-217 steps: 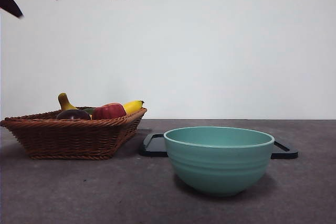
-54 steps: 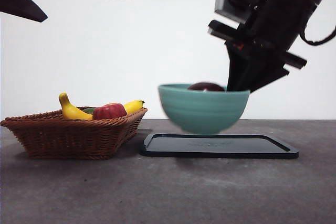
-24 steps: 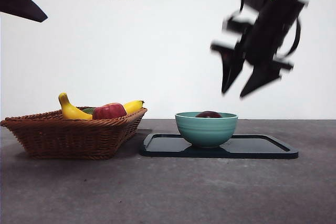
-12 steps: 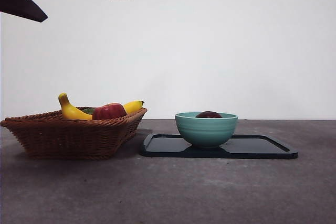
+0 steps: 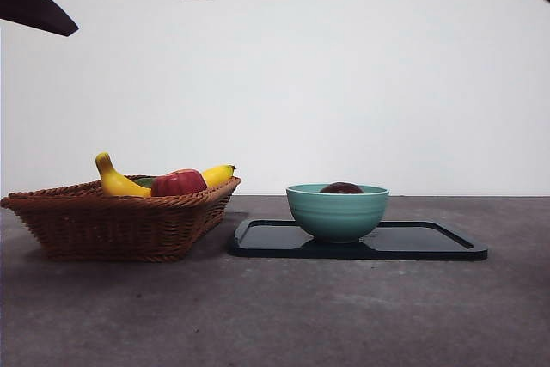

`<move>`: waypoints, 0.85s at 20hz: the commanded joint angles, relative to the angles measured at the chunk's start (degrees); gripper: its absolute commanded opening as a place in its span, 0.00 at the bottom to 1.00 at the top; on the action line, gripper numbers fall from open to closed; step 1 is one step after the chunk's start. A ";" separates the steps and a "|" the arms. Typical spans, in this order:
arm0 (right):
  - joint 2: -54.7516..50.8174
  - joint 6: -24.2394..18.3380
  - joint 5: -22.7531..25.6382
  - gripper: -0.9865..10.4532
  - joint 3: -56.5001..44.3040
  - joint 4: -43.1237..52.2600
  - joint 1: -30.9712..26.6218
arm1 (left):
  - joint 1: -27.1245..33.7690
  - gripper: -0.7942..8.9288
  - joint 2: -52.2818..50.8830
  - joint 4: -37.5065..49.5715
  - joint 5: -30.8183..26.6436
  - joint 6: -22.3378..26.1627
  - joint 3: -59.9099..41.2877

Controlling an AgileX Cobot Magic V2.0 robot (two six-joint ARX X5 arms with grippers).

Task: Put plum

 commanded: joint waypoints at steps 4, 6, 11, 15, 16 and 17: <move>-2.54 1.31 -1.01 0.29 -2.84 0.42 0.52 | -0.26 0.47 0.22 0.59 0.13 0.28 0.57; -2.47 1.31 -1.01 0.29 -2.84 0.42 0.52 | -0.26 0.47 0.22 0.52 0.15 0.28 0.57; -2.47 1.29 -0.98 0.29 -2.84 0.42 0.52 | -0.26 0.47 0.22 0.52 0.15 0.28 0.57; -2.47 1.29 -0.98 0.29 -2.84 0.42 0.52 | -0.26 0.47 0.22 0.44 0.13 0.26 0.57; -2.47 1.31 -0.98 0.29 -2.84 0.42 0.52 | -0.31 0.47 0.22 0.66 0.15 0.28 0.57; -2.47 1.33 -0.98 0.29 -2.84 0.42 0.52 | -0.63 0.47 0.35 1.36 0.13 0.26 0.59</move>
